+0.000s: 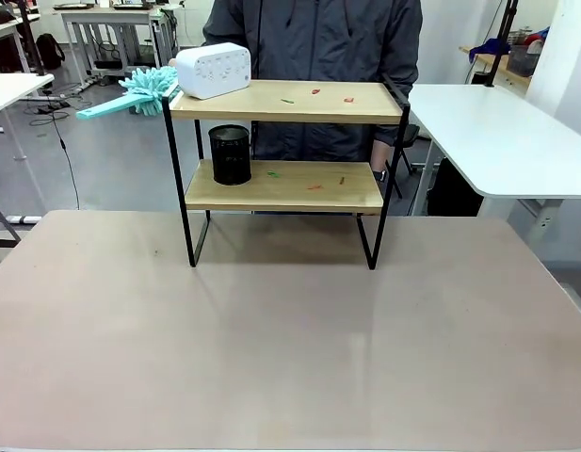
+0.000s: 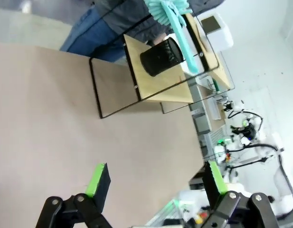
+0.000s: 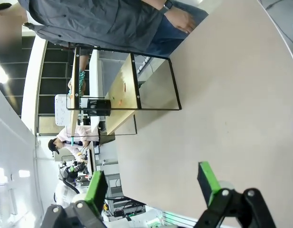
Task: Clean the shelf.
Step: Pick up the Duster from the human.
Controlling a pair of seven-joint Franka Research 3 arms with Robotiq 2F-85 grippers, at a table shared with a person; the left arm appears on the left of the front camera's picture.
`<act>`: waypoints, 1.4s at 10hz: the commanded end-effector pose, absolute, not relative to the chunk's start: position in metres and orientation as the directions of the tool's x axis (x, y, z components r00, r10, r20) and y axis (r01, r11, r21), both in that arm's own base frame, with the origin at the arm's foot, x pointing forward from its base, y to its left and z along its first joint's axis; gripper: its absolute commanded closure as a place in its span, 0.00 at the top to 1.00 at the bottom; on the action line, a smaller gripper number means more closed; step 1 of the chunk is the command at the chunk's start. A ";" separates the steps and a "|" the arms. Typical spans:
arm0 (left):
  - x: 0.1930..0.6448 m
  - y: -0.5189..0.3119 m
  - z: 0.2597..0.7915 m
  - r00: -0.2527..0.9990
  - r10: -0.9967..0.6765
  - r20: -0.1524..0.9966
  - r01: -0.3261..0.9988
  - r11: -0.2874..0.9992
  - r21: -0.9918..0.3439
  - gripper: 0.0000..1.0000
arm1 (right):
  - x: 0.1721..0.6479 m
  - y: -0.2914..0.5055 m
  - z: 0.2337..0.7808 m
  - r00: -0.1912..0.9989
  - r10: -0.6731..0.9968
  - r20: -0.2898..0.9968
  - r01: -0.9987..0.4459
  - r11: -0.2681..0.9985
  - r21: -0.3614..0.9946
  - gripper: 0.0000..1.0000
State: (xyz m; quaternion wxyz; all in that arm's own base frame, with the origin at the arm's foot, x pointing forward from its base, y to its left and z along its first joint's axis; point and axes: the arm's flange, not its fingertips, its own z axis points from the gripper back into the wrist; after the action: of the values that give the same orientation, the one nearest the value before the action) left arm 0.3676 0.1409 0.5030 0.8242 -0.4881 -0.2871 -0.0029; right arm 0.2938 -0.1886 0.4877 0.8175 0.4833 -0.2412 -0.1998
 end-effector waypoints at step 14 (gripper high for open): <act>0.599 0.050 0.507 0.997 0.073 -0.034 -0.049 0.215 -0.975 0.43 | 0.296 -0.189 0.486 0.798 -0.556 0.231 0.057 0.451 0.891 1.00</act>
State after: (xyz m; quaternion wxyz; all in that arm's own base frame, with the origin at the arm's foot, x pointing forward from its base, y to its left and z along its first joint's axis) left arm 0.6056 0.0524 0.5073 0.7922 -0.6077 0.0004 0.0559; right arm 0.2943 -0.1886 0.4866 0.8169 0.4842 -0.2419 -0.1992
